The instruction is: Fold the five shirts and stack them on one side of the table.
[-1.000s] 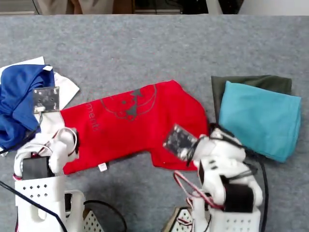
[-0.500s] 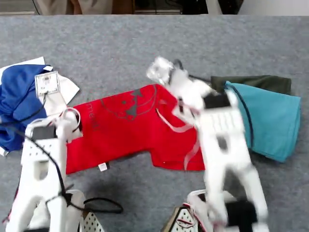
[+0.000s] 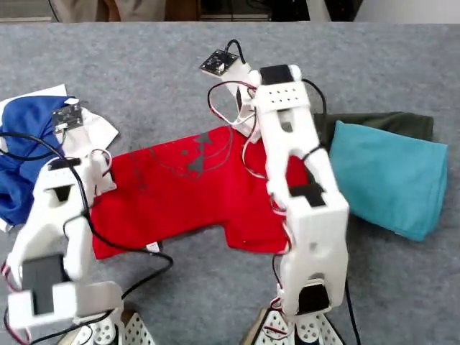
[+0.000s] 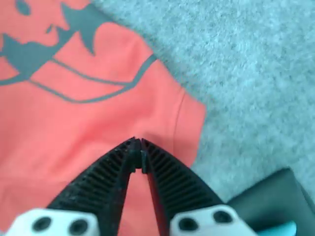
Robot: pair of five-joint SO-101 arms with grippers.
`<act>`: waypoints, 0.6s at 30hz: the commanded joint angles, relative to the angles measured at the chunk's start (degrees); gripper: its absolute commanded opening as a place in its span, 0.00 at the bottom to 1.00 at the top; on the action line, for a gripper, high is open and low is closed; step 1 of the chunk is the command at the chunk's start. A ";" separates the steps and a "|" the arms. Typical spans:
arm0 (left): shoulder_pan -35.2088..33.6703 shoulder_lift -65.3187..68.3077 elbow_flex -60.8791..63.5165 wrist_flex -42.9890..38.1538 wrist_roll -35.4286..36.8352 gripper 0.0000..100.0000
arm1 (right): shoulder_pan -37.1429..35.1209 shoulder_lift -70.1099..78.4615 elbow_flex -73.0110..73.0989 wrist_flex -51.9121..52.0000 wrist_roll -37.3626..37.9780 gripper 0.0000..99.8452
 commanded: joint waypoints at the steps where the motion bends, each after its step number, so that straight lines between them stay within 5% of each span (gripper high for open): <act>1: -2.37 5.14 -6.15 0.79 0.35 0.02 | 0.31 7.52 -10.68 0.44 -0.62 0.00; 11: -2.99 16.22 -20.92 12.84 0.09 0.02 | 8.48 28.97 -36.70 5.98 -0.26 0.00; 18: -2.37 16.66 -23.65 14.33 -0.09 0.02 | 6.73 33.27 -58.77 17.85 0.70 0.00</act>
